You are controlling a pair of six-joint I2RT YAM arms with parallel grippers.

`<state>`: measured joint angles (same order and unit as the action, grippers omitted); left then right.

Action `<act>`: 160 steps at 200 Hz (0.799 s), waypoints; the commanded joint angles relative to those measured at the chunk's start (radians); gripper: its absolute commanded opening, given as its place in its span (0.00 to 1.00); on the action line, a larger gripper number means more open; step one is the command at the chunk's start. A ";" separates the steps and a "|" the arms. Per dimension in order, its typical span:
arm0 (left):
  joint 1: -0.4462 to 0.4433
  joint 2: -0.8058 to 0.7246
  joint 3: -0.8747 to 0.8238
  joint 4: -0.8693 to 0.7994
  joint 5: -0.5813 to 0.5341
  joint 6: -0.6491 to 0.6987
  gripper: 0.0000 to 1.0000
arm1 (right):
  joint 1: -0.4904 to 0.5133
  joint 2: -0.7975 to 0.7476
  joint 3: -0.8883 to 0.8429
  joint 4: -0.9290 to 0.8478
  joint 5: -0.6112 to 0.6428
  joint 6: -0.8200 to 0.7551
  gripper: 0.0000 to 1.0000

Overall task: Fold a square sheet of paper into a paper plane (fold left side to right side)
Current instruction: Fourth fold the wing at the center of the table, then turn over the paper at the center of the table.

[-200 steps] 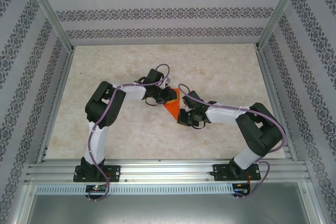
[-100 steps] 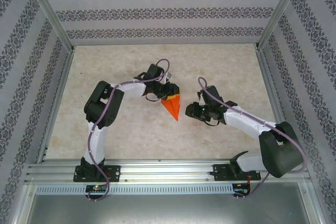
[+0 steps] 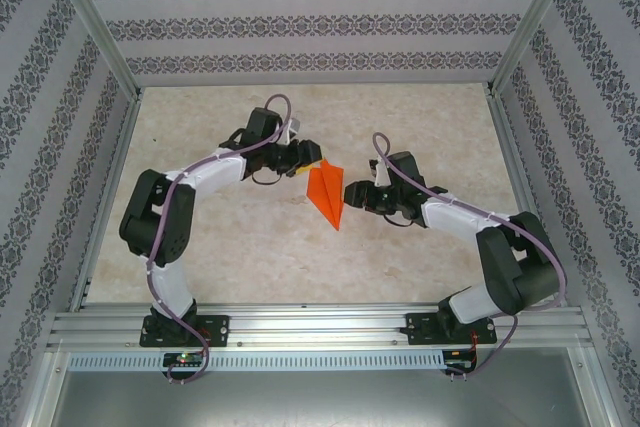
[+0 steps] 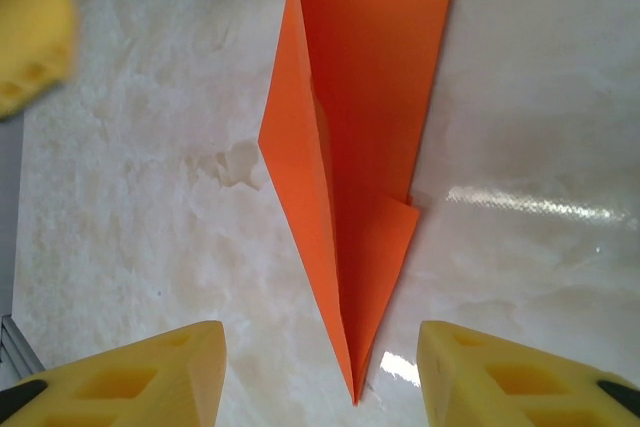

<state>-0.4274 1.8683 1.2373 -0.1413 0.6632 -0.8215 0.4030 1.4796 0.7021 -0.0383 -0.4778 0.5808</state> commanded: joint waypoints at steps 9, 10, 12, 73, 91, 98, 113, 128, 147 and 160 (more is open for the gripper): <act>0.000 0.089 -0.028 0.108 0.025 -0.040 0.51 | -0.010 -0.009 0.008 0.076 -0.033 0.001 0.54; 0.001 0.093 -0.026 0.109 0.026 -0.041 0.51 | -0.010 -0.010 0.007 0.077 -0.034 0.001 0.54; 0.000 0.097 -0.026 0.113 0.030 -0.043 0.51 | -0.010 -0.012 0.005 0.077 -0.034 0.002 0.54; -0.019 0.224 0.025 0.212 0.085 -0.096 0.49 | -0.017 -0.074 -0.024 0.024 -0.018 -0.003 0.54; -0.026 0.251 0.039 0.235 0.095 -0.112 0.48 | -0.021 -0.089 -0.032 0.012 -0.015 -0.006 0.54; -0.029 0.261 0.047 0.237 0.097 -0.115 0.47 | -0.024 -0.096 -0.035 0.008 -0.013 -0.006 0.54; -0.037 0.281 0.067 0.238 0.100 -0.118 0.46 | -0.027 -0.109 -0.043 0.003 -0.013 -0.006 0.55; -0.043 0.298 0.081 0.253 0.107 -0.130 0.43 | -0.029 -0.121 -0.050 -0.003 -0.015 -0.007 0.55; -0.049 0.309 0.096 0.263 0.108 -0.134 0.39 | -0.036 -0.138 -0.063 -0.003 -0.013 -0.002 0.56; -0.051 0.312 0.104 0.270 0.112 -0.132 0.35 | -0.041 -0.153 -0.074 0.004 -0.014 0.002 0.57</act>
<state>-0.4656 2.1605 1.3018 0.0635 0.7521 -0.9394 0.3752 1.3674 0.6510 -0.0376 -0.4919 0.5812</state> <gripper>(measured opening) 0.380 0.559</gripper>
